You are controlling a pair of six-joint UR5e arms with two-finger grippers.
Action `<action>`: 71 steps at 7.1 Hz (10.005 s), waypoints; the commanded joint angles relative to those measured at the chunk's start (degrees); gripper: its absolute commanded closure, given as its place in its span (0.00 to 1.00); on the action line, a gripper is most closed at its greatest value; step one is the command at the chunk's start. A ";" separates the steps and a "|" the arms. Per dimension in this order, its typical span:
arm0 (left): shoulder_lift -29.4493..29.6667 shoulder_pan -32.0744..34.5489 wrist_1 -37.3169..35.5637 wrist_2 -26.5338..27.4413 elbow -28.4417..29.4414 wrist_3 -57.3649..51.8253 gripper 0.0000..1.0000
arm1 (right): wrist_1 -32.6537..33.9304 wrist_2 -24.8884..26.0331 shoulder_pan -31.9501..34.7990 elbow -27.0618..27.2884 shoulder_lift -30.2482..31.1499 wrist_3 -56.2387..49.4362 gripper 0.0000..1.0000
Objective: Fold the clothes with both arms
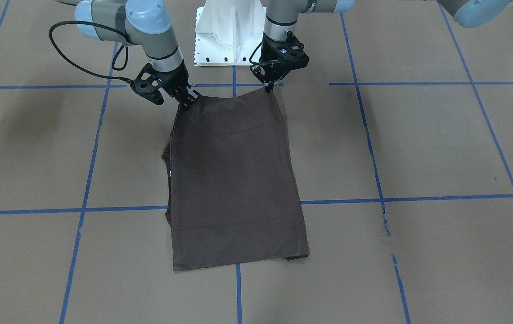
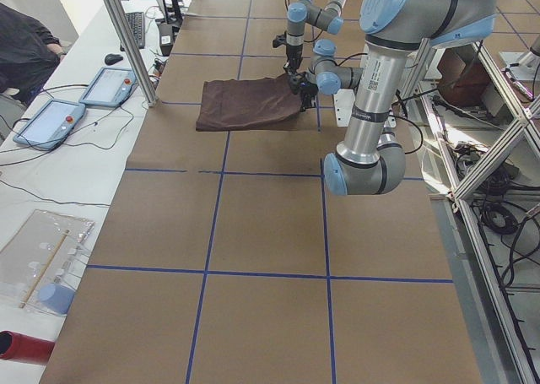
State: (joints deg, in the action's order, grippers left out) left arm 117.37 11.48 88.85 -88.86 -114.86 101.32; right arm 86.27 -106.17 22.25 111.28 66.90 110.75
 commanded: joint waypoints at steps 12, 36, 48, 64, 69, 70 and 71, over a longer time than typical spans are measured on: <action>5.40 15.49 5.10 -4.39 8.04 -10.27 1.00 | -10.77 -7.36 17.28 -24.17 -17.84 -2.12 1.00; -17.05 79.21 11.69 -33.88 23.62 -121.01 0.00 | 18.01 -21.62 69.29 -17.00 15.42 -122.96 0.00; -27.54 77.29 1.15 -44.90 19.67 -102.90 0.00 | 15.42 -31.38 69.69 -10.20 28.03 -123.24 0.00; -27.63 77.29 1.42 -44.56 19.06 -102.90 0.00 | 7.77 -30.77 69.69 -11.08 28.38 -109.70 0.00; -27.54 77.29 1.59 -44.73 19.14 -102.90 0.00 | 7.77 -30.76 69.69 -10.99 28.20 -109.79 0.00; -27.54 77.29 1.59 -44.82 19.14 -102.90 0.00 | 7.77 -30.77 69.69 -11.08 28.20 -109.96 0.00; -27.54 77.38 1.68 -44.82 19.14 -102.90 0.00 | 7.77 -30.77 69.60 -11.08 28.12 -109.88 0.00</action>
State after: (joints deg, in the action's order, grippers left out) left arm 89.82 88.78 90.45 -133.64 -95.72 -1.58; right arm 94.04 -136.92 91.92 100.23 95.08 0.87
